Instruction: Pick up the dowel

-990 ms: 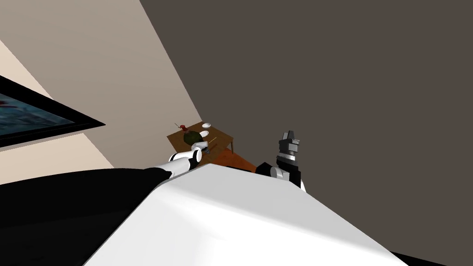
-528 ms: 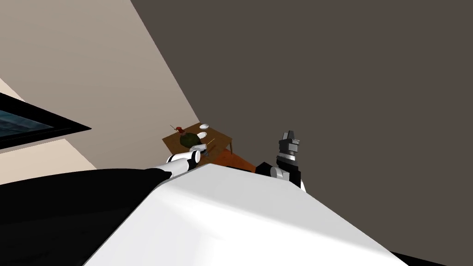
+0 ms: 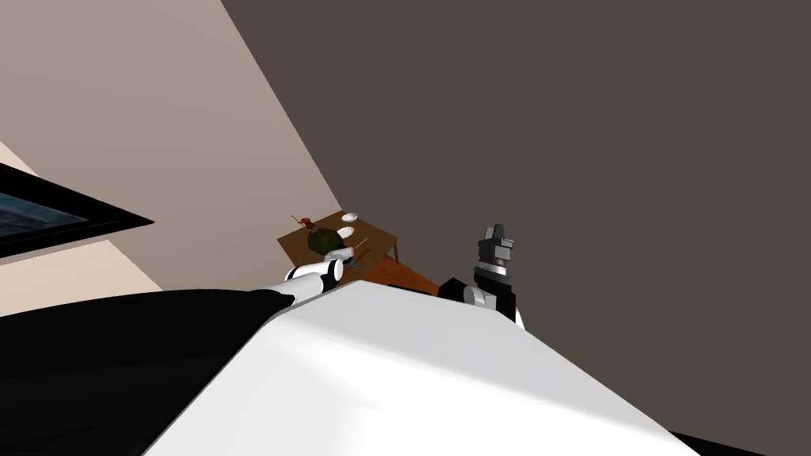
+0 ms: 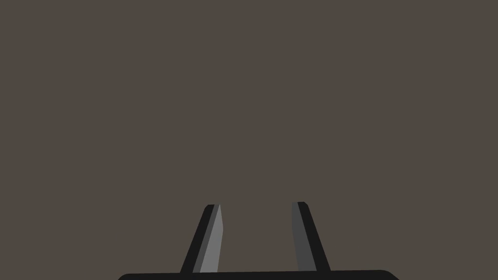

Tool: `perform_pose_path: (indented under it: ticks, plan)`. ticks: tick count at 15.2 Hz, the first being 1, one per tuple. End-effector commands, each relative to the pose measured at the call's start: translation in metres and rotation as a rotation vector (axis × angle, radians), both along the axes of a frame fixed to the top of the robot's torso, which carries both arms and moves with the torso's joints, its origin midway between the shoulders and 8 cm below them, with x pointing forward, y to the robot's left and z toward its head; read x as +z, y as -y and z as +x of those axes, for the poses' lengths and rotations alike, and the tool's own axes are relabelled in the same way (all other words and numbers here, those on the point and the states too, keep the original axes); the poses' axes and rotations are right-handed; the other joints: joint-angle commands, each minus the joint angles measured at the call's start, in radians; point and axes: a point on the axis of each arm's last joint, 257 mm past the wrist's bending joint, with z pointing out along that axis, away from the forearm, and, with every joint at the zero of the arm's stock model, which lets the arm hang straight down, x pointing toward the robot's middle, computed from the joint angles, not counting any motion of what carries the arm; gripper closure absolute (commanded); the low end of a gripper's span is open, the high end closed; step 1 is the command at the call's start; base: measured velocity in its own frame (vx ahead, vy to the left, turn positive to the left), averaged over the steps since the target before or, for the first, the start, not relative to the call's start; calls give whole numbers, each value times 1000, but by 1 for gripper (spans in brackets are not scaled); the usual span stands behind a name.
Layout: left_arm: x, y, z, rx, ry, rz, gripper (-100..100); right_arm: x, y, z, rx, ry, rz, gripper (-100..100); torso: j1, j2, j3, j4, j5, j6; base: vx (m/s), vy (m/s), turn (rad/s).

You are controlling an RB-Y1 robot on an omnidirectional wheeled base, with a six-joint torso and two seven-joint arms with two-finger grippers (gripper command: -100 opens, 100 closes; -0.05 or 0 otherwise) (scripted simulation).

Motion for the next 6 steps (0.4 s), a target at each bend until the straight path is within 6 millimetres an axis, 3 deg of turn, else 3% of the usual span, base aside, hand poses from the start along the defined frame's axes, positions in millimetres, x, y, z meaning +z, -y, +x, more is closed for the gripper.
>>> perform_pose_path:
  ticks: [1, 5, 6]
  plan:
    - [7, 3, 10, -12, -1, 1, 100, 0, 0, 0, 0, 0, 0, 0, 0, 0, 0, 0, 0, 0, -20, -7, 94]
    - [21, 11, 32, -37, -3, 2, 100, 0, 0, 0, 0, 0, 0, 0, -1, 3, 2, 1, -1, 0, -50, -20, 125]
    - [18, 8, 27, -32, -1, 3, 100, 0, 0, 0, 0, 0, 0, 0, -2, 3, 2, 1, -1, 0, -27, -13, 20]
